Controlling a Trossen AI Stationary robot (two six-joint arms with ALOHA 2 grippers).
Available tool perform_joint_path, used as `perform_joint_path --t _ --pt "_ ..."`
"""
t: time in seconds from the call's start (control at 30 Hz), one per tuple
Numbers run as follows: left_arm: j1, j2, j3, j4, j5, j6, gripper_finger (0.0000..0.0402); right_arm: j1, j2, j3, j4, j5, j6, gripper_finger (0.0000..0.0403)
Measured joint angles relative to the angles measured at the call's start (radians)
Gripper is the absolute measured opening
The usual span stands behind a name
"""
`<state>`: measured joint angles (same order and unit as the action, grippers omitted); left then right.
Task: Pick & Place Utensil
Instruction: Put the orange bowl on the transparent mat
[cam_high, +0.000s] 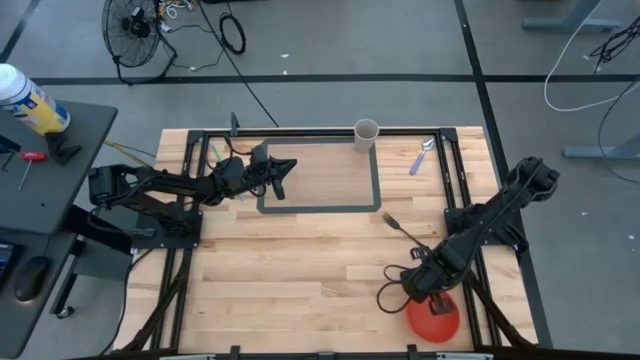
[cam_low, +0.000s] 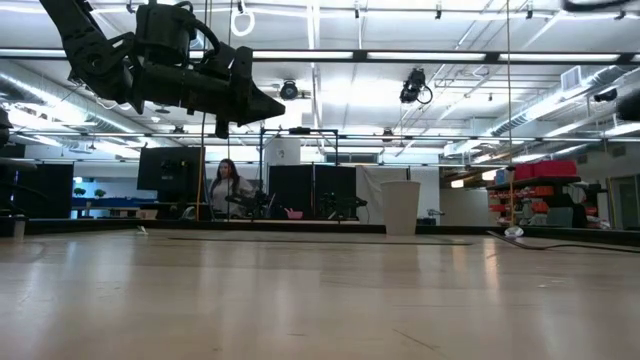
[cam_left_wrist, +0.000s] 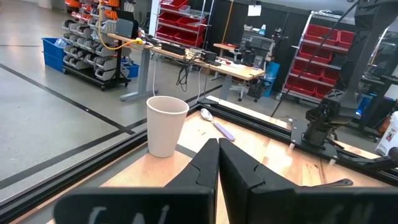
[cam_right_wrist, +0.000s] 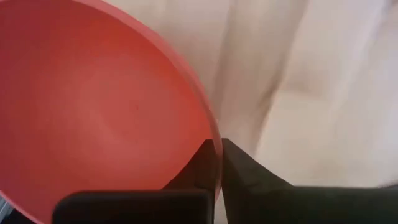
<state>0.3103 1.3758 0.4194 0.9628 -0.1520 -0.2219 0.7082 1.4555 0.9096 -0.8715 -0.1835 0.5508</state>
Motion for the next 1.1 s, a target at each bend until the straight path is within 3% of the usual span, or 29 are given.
perform_joint_path --t 0.13,0.47,0.63,0.9,1.1 --pt "0.000 0.000 0.000 0.000 0.000 0.000 0.0014 -0.071 0.008 0.087 -0.072 0.117 -0.073 0.0009" --pt "0.000 0.000 0.000 -0.018 0.000 0.006 0.0014 -0.281 0.209 0.317 -0.149 0.112 -0.480 0.0008" --pt "0.001 -0.046 0.000 -0.124 -0.018 0.080 0.0014 -0.393 0.307 0.456 -0.161 0.118 -0.673 0.0008" --pt "0.001 -0.187 0.000 -0.375 -0.092 0.125 0.0014 -0.540 0.493 0.686 -0.235 0.145 -0.788 0.0008" --pt "0.001 -0.213 -0.001 -0.433 -0.095 0.130 0.0014 -0.598 0.625 0.891 -0.327 0.141 -0.693 0.0008"
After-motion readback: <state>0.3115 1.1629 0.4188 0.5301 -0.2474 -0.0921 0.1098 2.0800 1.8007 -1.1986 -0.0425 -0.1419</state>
